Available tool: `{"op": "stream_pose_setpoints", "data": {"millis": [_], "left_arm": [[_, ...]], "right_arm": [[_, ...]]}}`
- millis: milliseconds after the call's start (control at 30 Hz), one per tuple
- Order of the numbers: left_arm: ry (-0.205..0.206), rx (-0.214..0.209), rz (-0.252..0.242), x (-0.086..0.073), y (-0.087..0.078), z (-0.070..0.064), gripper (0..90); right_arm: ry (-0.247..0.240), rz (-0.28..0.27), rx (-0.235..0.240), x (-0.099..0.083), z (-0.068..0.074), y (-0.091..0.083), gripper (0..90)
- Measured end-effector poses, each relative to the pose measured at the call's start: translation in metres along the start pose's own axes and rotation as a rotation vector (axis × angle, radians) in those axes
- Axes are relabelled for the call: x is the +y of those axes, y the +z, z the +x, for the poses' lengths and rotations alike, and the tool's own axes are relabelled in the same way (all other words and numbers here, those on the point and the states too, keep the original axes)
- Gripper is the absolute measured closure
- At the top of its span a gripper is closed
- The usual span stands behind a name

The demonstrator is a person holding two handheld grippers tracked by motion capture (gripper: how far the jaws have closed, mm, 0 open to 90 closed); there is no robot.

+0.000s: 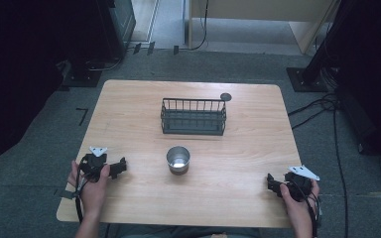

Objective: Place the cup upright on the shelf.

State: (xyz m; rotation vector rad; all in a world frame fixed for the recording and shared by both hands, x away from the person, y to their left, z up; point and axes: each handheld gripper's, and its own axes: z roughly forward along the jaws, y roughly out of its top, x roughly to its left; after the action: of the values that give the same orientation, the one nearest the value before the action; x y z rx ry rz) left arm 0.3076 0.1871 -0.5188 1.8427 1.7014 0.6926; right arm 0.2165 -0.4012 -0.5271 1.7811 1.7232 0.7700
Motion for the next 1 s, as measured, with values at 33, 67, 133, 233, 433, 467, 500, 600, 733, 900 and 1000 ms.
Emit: {"op": "stream_pose_setpoints", "data": {"millis": [33, 67, 133, 233, 433, 467, 500, 600, 733, 900, 1000], "left_arm": [[0.000, 0.000, 0.000, 0.000, 0.000, 0.000, 0.0], [0.000, 0.000, 0.000, 0.000, 0.000, 0.000, 0.0], [0.000, 0.000, 0.000, 0.000, 0.000, 0.000, 0.0], [0.000, 0.000, 0.000, 0.000, 0.000, 0.000, 0.0], [-0.002, -0.001, 0.000, 0.000, 0.000, 0.000, 0.0], [-0.002, -0.001, 0.000, 0.000, 0.000, 0.000, 0.0], [-0.002, -0.001, 0.000, 0.000, 0.000, 0.000, 0.0], [-0.001, -0.001, 0.000, 0.000, 0.000, 0.000, 0.0], [-0.001, -0.001, 0.000, 0.000, 0.000, 0.000, 0.0], [-0.002, -0.001, 0.000, 0.000, 0.000, 0.000, 0.0], [-0.002, -0.001, 0.000, 0.000, 0.000, 0.000, 0.0]], "right_arm": [[0.000, 0.000, 0.000, 0.000, 0.000, 0.000, 5.3], [0.000, 0.000, 0.000, 0.000, 0.000, 0.000, 5.3], [0.001, 0.000, -0.001, 0.000, 0.000, 0.000, 5.3], [0.006, 0.001, -0.008, 0.000, 0.001, 0.000, 4.4], [0.029, 0.019, -0.028, 0.002, 0.003, 0.000, 2.5], [0.033, 0.015, -0.014, 0.003, 0.003, -0.001, 2.5], [0.038, 0.012, -0.009, 0.003, 0.004, -0.002, 2.5], [0.036, 0.004, -0.001, 0.006, 0.004, -0.005, 2.5], [0.041, -0.014, 0.011, 0.012, 0.007, -0.012, 2.6], [0.033, -0.025, 0.020, 0.018, 0.014, -0.015, 2.6], [0.023, -0.032, 0.040, 0.025, 0.024, -0.017, 2.8]]}}
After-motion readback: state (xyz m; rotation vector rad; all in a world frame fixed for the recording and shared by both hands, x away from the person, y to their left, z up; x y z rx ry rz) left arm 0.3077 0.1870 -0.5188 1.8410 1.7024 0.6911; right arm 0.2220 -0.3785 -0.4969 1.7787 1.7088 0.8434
